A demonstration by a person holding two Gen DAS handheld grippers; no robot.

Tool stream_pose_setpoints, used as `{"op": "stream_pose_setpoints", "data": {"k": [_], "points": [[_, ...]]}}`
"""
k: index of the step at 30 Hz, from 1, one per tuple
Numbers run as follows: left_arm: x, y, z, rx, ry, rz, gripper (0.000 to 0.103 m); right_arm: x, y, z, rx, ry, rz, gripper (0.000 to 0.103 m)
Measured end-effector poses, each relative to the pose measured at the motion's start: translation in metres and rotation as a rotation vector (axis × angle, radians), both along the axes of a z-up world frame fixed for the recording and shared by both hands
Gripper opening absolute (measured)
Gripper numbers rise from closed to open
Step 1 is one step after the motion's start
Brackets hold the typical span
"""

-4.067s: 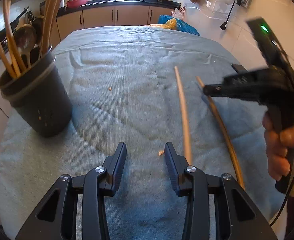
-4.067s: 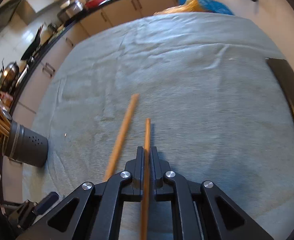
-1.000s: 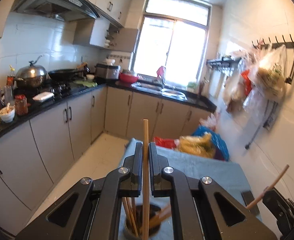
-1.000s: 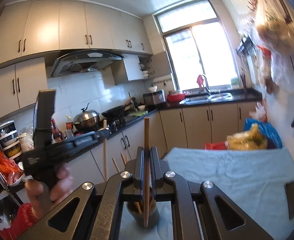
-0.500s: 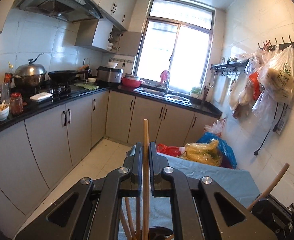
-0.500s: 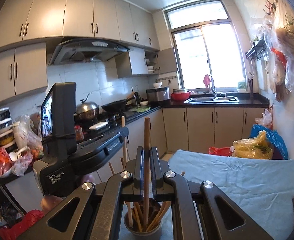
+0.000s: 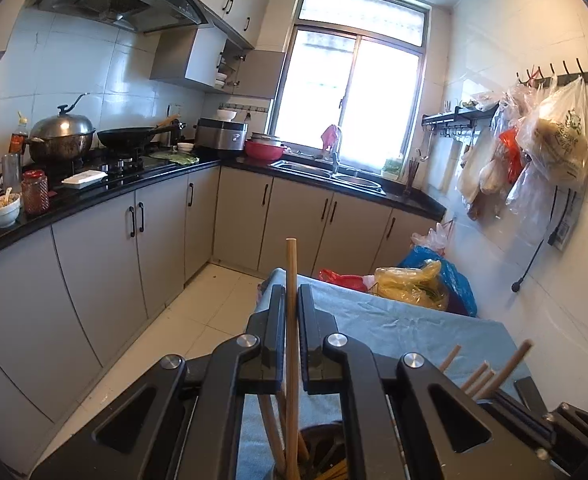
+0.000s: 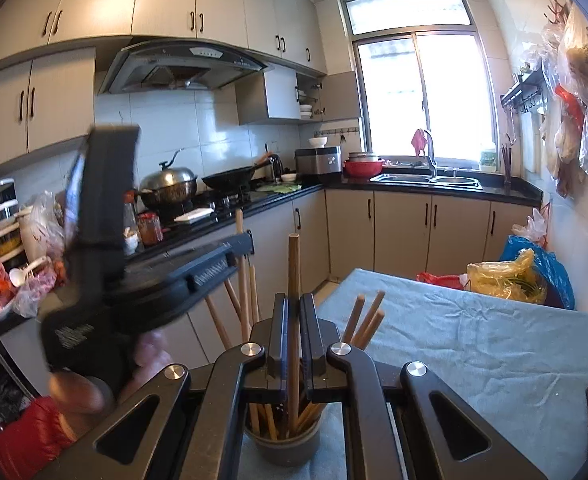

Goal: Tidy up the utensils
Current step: 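Lower both chopsticks into the black holder with both tools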

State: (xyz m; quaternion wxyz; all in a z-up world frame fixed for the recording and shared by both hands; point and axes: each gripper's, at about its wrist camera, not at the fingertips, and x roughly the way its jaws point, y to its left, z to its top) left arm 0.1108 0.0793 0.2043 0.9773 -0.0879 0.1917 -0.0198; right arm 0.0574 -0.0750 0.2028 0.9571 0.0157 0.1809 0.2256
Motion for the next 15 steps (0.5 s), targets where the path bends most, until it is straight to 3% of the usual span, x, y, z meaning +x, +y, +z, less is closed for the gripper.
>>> {"op": "stream_pose_setpoints", "data": {"k": [15], "points": [[-0.005, 0.001, 0.001, 0.053, 0.005, 0.007, 0.007, 0.008, 0.002, -0.016, -0.044, 0.036, -0.026, 0.006]]}}
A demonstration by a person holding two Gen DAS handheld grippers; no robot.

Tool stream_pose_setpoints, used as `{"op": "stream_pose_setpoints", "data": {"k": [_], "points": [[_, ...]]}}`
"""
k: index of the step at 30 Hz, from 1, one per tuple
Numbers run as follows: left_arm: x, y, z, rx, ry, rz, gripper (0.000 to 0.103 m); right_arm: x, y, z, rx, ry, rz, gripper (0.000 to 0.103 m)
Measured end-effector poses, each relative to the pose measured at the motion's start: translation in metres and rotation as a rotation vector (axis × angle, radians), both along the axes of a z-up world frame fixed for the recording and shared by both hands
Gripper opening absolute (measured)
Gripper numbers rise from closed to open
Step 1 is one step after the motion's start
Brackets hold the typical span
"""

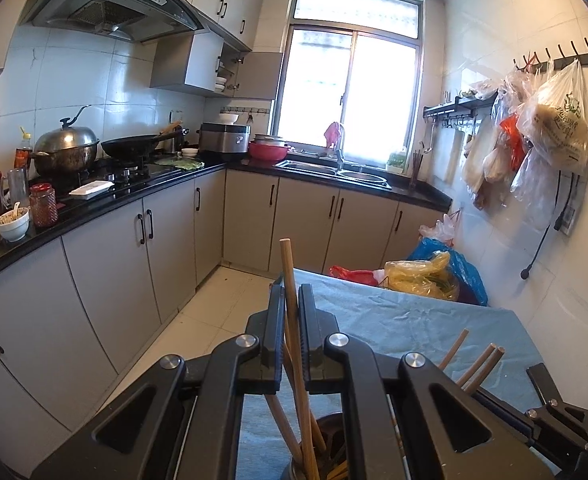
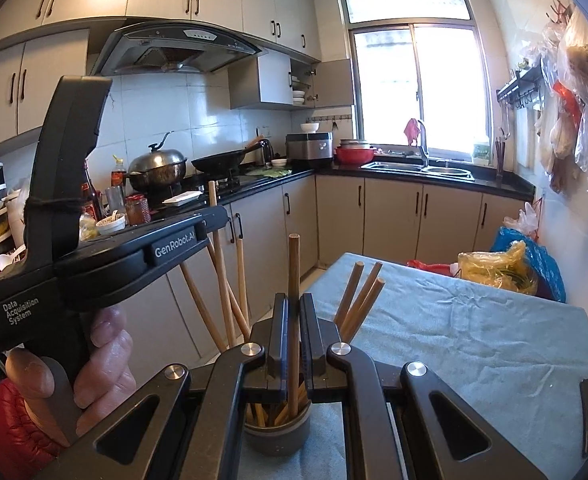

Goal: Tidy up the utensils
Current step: 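Lower both chopsticks into the black holder with both tools, then open both tools to release the chopsticks into the holder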

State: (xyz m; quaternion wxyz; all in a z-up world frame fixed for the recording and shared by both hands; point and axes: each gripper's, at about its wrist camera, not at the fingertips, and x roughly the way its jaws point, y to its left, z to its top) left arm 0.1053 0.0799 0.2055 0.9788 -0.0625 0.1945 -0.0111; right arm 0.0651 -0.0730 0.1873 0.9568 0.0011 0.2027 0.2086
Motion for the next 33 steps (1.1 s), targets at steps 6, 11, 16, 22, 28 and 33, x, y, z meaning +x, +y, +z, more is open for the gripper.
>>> {"op": "stream_pose_setpoints", "data": {"k": [6, 11, 16, 22, 28, 33], "points": [[0.000, 0.000, -0.002, 0.011, 0.005, 0.005, 0.007, 0.003, 0.002, -0.002, -0.002, 0.015, 0.000, 0.007], [0.001, 0.003, -0.002, 0.015, 0.005, 0.007, 0.007, 0.006, 0.001, -0.003, 0.000, 0.028, 0.000, 0.007], [0.001, 0.003, -0.002, 0.016, 0.004, 0.007, 0.007, 0.007, 0.001, -0.004, 0.003, 0.039, -0.003, 0.007], [0.002, 0.004, -0.002, 0.018, 0.005, 0.007, 0.007, 0.004, -0.003, 0.000, 0.017, 0.036, 0.001, 0.007], [0.002, 0.006, -0.001, 0.018, 0.008, 0.006, 0.019, 0.000, -0.006, 0.005, 0.029, 0.032, 0.000, 0.007], [-0.004, 0.013, 0.003, 0.017, -0.002, 0.012, 0.028, -0.007, -0.012, 0.012, 0.045, 0.018, -0.008, 0.007]]}}
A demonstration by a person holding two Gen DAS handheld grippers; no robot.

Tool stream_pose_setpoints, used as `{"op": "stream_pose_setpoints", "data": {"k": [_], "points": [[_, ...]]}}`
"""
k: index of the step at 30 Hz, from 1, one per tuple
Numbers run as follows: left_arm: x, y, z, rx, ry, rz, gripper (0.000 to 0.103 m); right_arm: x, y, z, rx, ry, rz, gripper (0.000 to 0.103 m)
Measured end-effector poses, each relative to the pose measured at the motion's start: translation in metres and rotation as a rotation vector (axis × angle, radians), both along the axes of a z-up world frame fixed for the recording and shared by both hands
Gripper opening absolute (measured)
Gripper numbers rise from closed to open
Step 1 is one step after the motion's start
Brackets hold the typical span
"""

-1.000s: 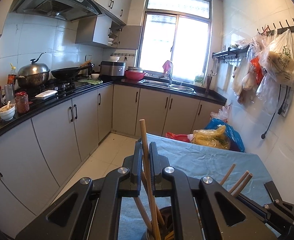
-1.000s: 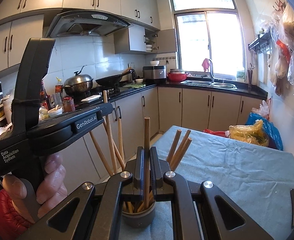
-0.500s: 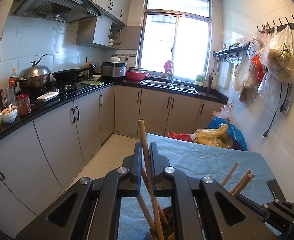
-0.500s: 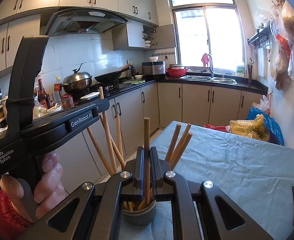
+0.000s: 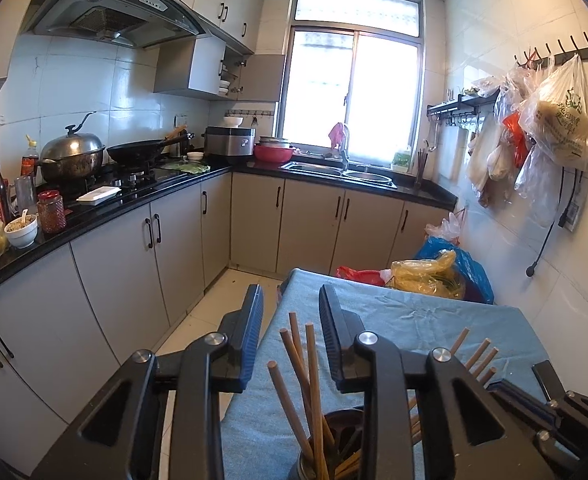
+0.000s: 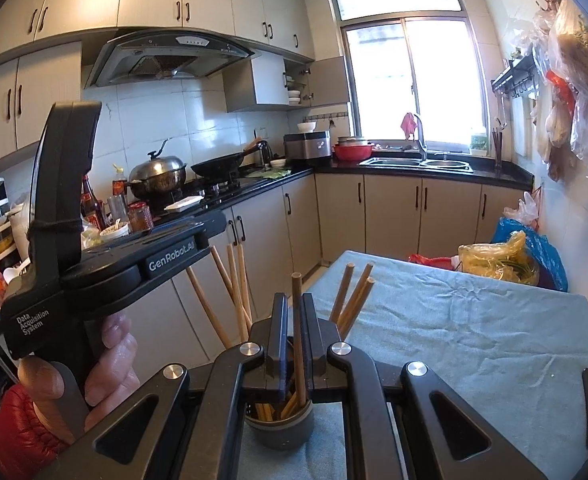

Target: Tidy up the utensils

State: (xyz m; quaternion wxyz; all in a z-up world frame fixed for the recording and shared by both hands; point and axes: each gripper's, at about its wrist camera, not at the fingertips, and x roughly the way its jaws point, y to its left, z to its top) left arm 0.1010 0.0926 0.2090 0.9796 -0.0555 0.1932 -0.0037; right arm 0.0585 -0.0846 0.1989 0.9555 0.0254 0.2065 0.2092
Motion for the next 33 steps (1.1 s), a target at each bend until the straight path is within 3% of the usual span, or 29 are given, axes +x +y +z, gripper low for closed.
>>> {"op": "stream_pose_setpoints", "data": {"k": [4, 7, 11, 13, 15, 18, 20, 26, 30, 33], "points": [[-0.013, 0.006, 0.009, -0.010, -0.016, 0.014, 0.043, -0.010, -0.008, 0.006, 0.023, -0.006, -0.011, 0.007], [-0.032, 0.015, 0.019, -0.014, -0.038, 0.035, 0.047, -0.021, -0.015, 0.011, 0.033, -0.017, -0.018, 0.011], [-0.066, 0.022, 0.021, -0.010, -0.042, 0.053, 0.070, -0.042, -0.032, 0.013, 0.048, -0.031, -0.052, 0.045], [-0.085, 0.021, 0.017, 0.006, -0.037, 0.066, 0.075, -0.054, -0.040, 0.010, 0.054, -0.026, -0.071, 0.053], [-0.109, 0.019, 0.005, 0.013, -0.013, 0.048, 0.080, -0.065, -0.045, 0.005, 0.039, -0.025, -0.091, 0.067], [-0.133, 0.011, -0.014, 0.035, 0.018, 0.060, 0.089, -0.083, -0.051, -0.006, -0.001, -0.014, -0.114, 0.078], [-0.153, 0.006, -0.033, 0.054, 0.055, 0.075, 0.100, -0.095, -0.053, -0.017, -0.037, 0.005, -0.136, 0.083], [-0.181, -0.001, -0.080, 0.112, 0.184, 0.144, 0.103, -0.129, -0.058, -0.060, -0.154, 0.109, -0.245, 0.093], [-0.194, -0.001, -0.099, 0.162, 0.210, 0.214, 0.103, -0.146, -0.055, -0.092, -0.226, 0.153, -0.253, 0.094], [-0.192, -0.004, -0.106, 0.182, 0.242, 0.210, 0.103, -0.153, -0.054, -0.107, -0.260, 0.182, -0.244, 0.094]]}}
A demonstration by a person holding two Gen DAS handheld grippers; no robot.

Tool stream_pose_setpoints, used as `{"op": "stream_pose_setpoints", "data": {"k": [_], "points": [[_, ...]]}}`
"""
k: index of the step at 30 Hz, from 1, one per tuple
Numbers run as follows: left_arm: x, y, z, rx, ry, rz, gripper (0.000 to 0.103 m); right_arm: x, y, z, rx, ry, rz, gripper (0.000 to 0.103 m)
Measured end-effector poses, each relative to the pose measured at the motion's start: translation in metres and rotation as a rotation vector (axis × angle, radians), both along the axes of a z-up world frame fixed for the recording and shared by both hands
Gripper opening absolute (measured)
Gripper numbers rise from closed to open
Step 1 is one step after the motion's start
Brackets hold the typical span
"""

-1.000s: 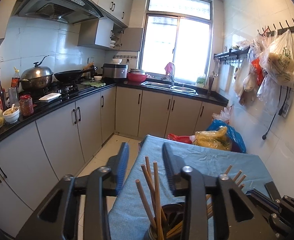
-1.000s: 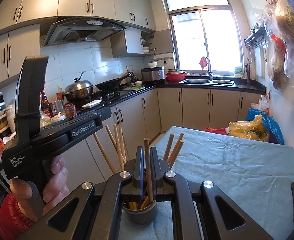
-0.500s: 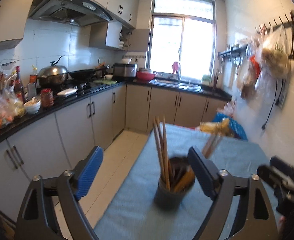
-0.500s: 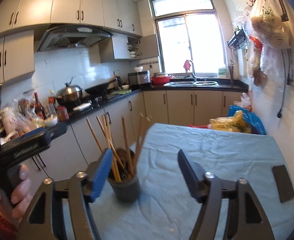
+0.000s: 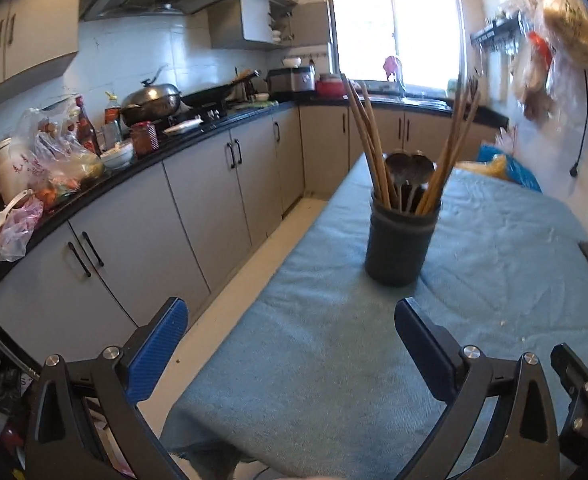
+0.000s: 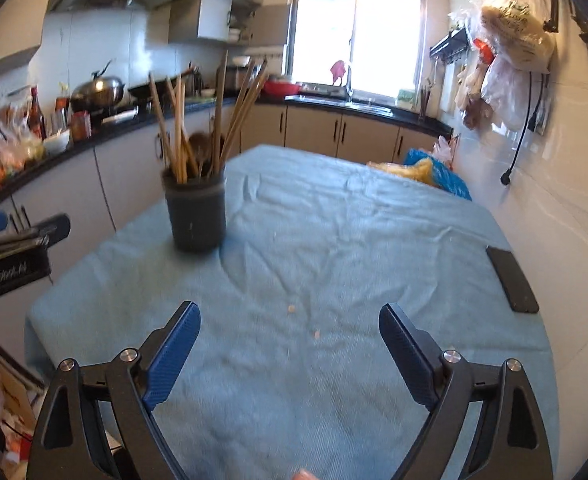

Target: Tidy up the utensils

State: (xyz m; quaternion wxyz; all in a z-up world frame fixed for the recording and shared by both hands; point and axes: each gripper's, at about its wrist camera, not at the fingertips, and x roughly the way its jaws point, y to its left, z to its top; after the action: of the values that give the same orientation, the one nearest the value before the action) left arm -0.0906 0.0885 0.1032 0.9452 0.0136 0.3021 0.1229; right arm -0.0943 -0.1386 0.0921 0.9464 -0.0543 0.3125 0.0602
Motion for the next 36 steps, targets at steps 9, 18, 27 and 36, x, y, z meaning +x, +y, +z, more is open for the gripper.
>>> {"op": "stream_pose_setpoints", "data": {"k": [9, 18, 27, 36], "points": [[0.009, -0.007, -0.005, 0.020, 0.033, -0.002, 0.103, 0.004, 0.001, -0.006, -0.003, 0.005, -0.016, 0.094], [0.015, -0.014, -0.015, 0.030, 0.058, -0.014, 0.103, 0.009, 0.004, -0.012, 0.002, 0.031, -0.015, 0.094], [0.017, -0.021, -0.024, 0.052, 0.075, -0.031, 0.103, 0.013, 0.007, -0.015, -0.003, 0.044, -0.012, 0.094], [0.018, -0.024, -0.029, 0.056, 0.082, -0.041, 0.103, 0.016, 0.009, -0.018, -0.005, 0.061, -0.011, 0.094]]}}
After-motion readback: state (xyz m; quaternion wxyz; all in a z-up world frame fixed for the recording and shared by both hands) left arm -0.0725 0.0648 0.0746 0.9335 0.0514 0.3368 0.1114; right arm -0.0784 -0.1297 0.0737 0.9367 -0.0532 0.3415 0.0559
